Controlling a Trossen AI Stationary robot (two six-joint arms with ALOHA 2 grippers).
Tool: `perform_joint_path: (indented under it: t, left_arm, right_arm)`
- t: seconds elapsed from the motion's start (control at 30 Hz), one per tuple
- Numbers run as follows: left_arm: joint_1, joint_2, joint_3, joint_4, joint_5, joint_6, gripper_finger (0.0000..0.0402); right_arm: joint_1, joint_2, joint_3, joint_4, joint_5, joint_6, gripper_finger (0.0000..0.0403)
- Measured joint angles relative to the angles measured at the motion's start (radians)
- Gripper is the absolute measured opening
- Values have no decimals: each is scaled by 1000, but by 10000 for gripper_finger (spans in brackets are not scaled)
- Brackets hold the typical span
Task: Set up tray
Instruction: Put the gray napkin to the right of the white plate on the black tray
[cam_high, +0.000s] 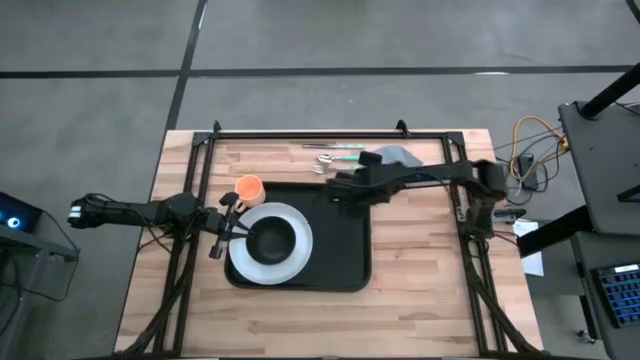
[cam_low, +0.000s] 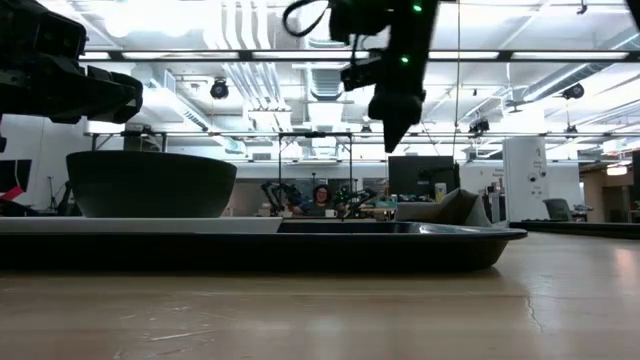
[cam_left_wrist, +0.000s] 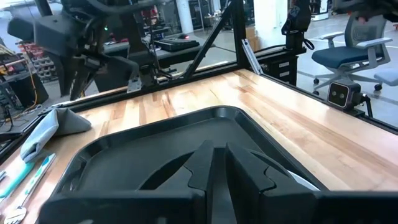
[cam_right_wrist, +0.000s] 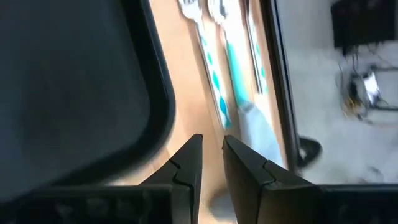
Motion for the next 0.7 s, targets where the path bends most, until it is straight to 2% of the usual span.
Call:
perform_joint_path:
  t: [0.1, 0.27, 0.47, 0.7]
  left_arm:
    - [0, 0, 0, 0, 0, 0, 22]
    - [0, 0, 0, 0, 0, 0, 22]
    - [0, 0, 0, 0, 0, 0, 22]
    - [0, 0, 0, 0, 0, 0, 22]
  right_arm:
    - [-7, -86, -140, 149, -2, -43, 61]
    - [-31, -171, -283, 239, -4, -107, 89]
    - [-72, -192, -372, 272, -11, -135, 151]
    - [-126, -190, -453, 431, -9, -256, 202]
